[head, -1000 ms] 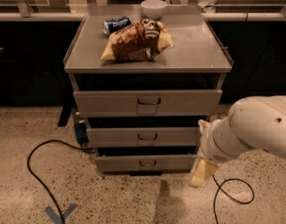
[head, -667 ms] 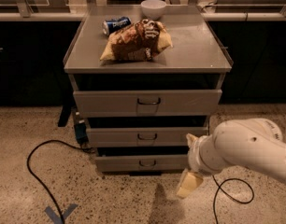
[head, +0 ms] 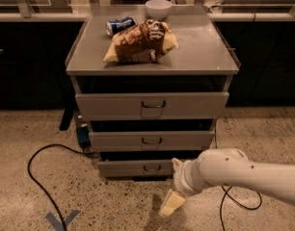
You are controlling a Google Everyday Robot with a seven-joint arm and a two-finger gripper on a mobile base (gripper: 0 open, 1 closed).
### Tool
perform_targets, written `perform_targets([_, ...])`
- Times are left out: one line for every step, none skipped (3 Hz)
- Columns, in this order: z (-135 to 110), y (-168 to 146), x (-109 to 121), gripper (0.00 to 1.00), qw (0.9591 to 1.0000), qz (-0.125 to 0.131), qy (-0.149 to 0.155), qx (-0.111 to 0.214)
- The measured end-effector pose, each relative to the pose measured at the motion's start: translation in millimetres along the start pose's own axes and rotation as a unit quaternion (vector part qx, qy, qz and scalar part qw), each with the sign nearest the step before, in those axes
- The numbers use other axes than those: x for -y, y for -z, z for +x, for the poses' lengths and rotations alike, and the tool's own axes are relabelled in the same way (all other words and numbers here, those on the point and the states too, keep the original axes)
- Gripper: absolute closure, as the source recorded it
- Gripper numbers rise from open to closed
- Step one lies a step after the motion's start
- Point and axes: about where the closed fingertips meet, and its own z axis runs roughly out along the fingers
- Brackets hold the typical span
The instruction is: Open bottom drawer
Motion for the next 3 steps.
perform_targets([19,-59,-5,0.00,0.9993,-0.030,-0.020,0.004])
perform_targets([19,-59,-5,0.00,0.9993,-0.030,-0.020,0.004])
perform_targets([28,-86,-1,0.00,0.9993,-0.020,-0.031,0.005])
